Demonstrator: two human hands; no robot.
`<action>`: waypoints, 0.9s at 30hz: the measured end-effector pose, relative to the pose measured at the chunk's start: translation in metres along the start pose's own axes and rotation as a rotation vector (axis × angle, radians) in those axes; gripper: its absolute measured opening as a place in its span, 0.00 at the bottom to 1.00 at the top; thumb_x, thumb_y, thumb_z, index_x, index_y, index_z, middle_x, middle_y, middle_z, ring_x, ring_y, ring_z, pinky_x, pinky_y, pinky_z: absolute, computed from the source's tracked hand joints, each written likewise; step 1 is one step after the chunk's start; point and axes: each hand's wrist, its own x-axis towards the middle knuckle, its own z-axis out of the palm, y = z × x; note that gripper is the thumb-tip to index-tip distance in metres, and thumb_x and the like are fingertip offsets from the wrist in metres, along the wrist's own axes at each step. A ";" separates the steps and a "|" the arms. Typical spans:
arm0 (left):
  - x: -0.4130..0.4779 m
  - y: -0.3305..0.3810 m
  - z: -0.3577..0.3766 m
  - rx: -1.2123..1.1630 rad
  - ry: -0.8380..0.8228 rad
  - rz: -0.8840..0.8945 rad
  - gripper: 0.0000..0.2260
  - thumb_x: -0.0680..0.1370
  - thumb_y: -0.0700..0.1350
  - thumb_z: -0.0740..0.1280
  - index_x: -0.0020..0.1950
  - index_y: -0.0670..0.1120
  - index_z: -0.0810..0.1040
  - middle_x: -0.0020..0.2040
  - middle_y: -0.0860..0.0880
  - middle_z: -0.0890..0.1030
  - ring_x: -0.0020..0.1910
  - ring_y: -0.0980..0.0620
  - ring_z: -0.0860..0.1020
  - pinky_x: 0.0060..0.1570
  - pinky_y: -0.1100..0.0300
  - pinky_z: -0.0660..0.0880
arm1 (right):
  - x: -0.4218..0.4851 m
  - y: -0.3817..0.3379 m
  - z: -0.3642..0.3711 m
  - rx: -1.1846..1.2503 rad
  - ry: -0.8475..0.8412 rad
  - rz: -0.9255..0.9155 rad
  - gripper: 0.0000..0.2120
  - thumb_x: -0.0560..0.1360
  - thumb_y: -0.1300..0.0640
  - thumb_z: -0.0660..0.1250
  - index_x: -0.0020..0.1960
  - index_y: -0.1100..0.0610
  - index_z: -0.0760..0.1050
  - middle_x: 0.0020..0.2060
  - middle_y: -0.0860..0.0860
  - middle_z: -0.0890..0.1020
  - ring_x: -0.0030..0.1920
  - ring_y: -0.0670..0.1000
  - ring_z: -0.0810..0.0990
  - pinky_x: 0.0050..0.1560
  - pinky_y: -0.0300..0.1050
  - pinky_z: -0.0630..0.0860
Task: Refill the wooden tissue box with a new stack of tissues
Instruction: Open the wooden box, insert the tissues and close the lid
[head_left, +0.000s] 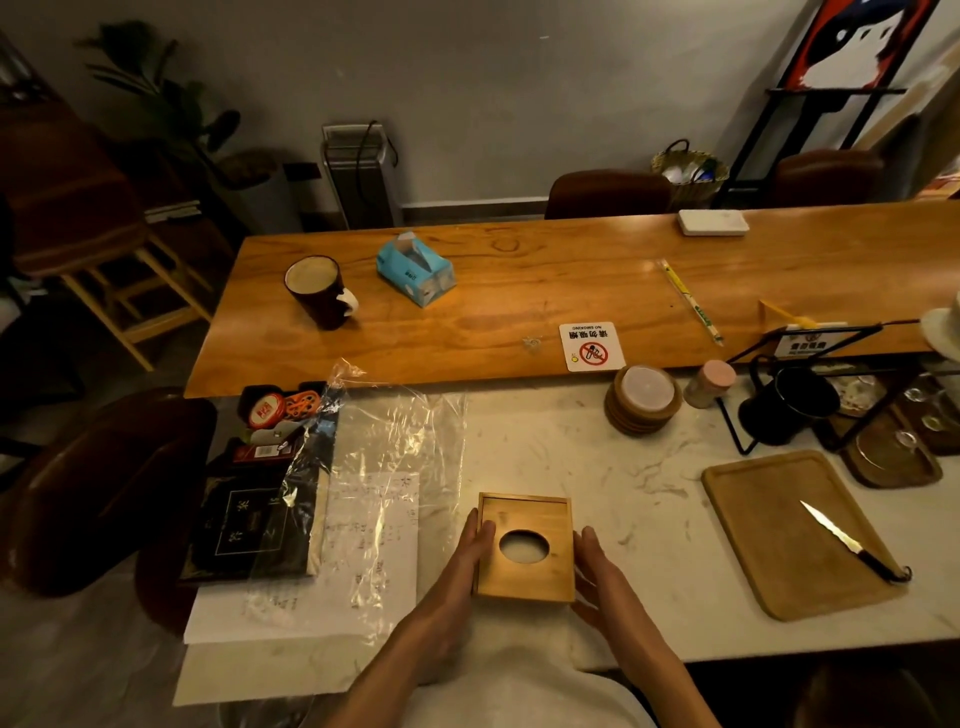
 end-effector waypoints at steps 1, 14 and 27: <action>0.001 0.000 0.000 -0.004 -0.001 -0.012 0.39 0.71 0.70 0.64 0.79 0.61 0.54 0.77 0.55 0.63 0.75 0.51 0.64 0.77 0.45 0.56 | 0.000 -0.004 0.001 -0.007 -0.001 0.001 0.21 0.72 0.31 0.51 0.56 0.38 0.73 0.46 0.33 0.80 0.48 0.37 0.78 0.52 0.38 0.74; 0.062 0.075 0.019 0.007 0.048 0.081 0.26 0.81 0.64 0.47 0.68 0.53 0.75 0.63 0.51 0.82 0.63 0.52 0.79 0.70 0.47 0.69 | 0.058 -0.088 -0.025 -0.023 -0.061 -0.018 0.17 0.73 0.31 0.52 0.51 0.34 0.75 0.45 0.29 0.79 0.48 0.34 0.76 0.48 0.36 0.73; 0.136 0.139 0.019 -0.103 0.064 0.107 0.25 0.81 0.64 0.45 0.60 0.58 0.79 0.56 0.56 0.85 0.55 0.58 0.83 0.45 0.66 0.80 | 0.134 -0.163 -0.020 -0.052 -0.094 -0.046 0.18 0.80 0.35 0.45 0.55 0.34 0.72 0.41 0.29 0.81 0.41 0.33 0.81 0.38 0.28 0.76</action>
